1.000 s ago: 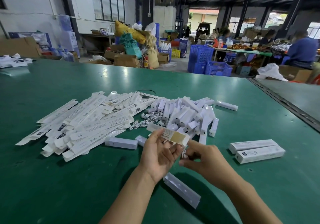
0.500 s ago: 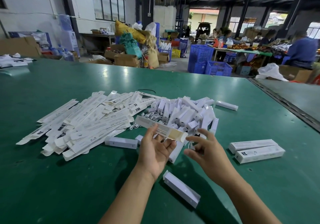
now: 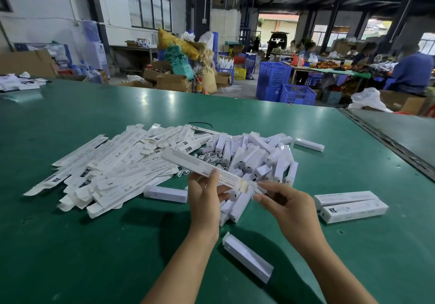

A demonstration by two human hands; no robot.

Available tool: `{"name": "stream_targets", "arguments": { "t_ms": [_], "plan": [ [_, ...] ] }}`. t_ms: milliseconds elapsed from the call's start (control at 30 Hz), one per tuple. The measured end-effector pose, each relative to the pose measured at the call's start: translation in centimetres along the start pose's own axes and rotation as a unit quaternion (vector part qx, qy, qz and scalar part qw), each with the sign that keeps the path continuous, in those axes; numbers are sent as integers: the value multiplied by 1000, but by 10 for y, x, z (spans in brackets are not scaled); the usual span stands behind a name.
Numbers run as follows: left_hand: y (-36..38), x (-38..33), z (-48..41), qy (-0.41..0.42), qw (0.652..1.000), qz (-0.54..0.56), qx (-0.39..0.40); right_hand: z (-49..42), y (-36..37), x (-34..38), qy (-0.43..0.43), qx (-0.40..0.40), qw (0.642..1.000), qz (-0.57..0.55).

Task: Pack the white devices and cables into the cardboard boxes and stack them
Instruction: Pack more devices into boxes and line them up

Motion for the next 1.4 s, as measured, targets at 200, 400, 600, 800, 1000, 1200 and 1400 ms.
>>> {"name": "stream_targets", "arguments": {
  "t_ms": [200, 400, 600, 800, 1000, 1200, 1400],
  "plan": [
    [4, 5, 5, 16, 999, -20, 44, 1, 5, -1, 61, -13, 998, -24],
    [6, 12, 8, 33, 995, -54, 77, 0, 4, -1, 65, -22, 997, -22],
    [0, 9, 2, 23, 998, -36, 52, 1, 3, 2, 65, 58, 995, -45],
    [2, 11, 2, 8, 998, -35, 58, 1, 2, 2, 96, 26, 988, -119],
    [3, 8, 5, -16, 997, -24, 66, 2, 7, -1, 101, 18, 991, -87],
    [1, 9, 4, -18, 996, -45, 72, 3, 8, -1, 41, 22, 995, -86],
    [3, 8, 8, -48, 991, -62, 106, 4, 8, -3, 7, -10, 999, -40]
  ]
}}
Point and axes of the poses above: each hand's wrist, its own z-axis away from the middle knuckle, its own y-axis out of the palm, x = y × z, the point moved 1 cm from there along -z, towards the middle knuckle, and after that the axes turned 2 degrees about -x, right-handed, at the moved point
